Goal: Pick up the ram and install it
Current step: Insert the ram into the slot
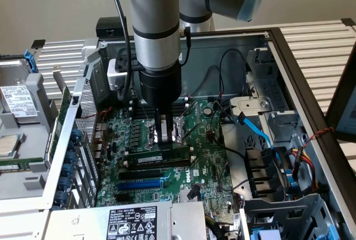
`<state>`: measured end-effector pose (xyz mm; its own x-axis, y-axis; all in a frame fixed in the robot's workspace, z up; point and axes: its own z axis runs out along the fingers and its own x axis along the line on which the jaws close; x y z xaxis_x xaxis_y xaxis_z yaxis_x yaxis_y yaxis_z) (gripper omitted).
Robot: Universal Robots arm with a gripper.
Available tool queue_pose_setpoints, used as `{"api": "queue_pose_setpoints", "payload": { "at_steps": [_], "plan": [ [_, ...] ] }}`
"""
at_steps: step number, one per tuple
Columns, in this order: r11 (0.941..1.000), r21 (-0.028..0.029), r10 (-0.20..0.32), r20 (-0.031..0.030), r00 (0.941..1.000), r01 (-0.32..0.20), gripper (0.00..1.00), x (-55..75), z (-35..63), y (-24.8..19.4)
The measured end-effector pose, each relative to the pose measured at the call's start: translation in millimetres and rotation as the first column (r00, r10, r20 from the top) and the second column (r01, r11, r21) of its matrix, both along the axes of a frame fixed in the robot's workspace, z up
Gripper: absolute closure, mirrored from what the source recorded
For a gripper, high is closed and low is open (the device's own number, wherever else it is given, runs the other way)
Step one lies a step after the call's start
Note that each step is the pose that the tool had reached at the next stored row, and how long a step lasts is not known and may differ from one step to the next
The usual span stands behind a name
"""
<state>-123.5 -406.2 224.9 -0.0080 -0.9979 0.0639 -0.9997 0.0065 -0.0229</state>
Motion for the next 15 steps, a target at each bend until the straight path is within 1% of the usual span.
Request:
{"api": "queue_pose_setpoints", "payload": {
  "at_steps": [11, 12, 15],
  "plan": [
    [1.0000, -0.0001, 0.000, 0.0000, 1.0000, 0.000, 0.85, -0.1, 0.0, -0.2],
    [1.0000, -0.0002, 0.000, 0.0000, 1.0000, 0.000, 0.78, -0.1, 0.0, -0.2],
    [1.0000, -0.0007, 0.000, -0.0001, 1.0000, 0.000, 0.78, -0.2, 0.6, -0.3]
  ]
}}
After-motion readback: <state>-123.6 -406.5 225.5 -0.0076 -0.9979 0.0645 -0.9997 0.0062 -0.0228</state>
